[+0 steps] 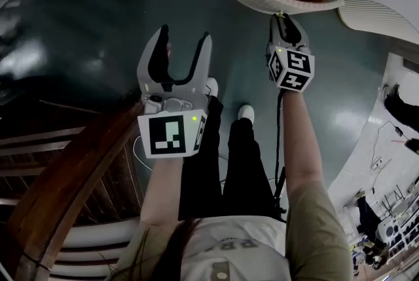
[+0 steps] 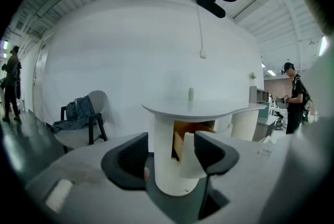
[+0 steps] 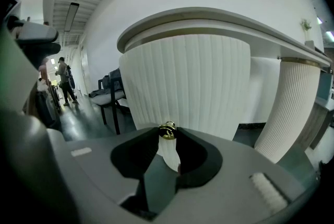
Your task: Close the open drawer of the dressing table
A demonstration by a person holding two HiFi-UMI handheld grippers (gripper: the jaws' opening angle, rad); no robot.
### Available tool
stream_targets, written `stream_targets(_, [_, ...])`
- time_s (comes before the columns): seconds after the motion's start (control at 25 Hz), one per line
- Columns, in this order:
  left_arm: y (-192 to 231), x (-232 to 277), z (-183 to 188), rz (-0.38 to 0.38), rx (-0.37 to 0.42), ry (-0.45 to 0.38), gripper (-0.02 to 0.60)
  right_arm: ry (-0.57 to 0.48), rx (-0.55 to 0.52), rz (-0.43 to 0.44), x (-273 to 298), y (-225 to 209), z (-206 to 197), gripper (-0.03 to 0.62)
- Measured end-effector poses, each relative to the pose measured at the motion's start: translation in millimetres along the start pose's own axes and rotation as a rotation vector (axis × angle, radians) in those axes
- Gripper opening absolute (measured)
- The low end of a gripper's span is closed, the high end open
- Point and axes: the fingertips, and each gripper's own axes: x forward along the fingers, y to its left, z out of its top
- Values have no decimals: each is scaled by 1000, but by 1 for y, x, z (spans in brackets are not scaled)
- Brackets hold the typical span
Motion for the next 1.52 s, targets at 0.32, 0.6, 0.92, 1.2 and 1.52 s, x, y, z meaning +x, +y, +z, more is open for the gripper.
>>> stream_targets(0.32, [2,-1,-8,20,-17,3,288,-15,-7,5,8,-3,8,107])
stream_targets(0.6, [5,-2,-13,29,-16,7,288,-12,-5,8,16,-6,12,107])
stream_targets(0.92, [9,-7,-17,37,-18,14,288,-14,-8,5,25,-9,20,107])
stream_targets(1.2, [17,-8,-21,45,-18,20,288,4,-19,-15,34,-11,23,109])
stream_targets(1.52, [24,-5,-24,54,-17,25,288,-2,-5,-20,47,-17,33,108])
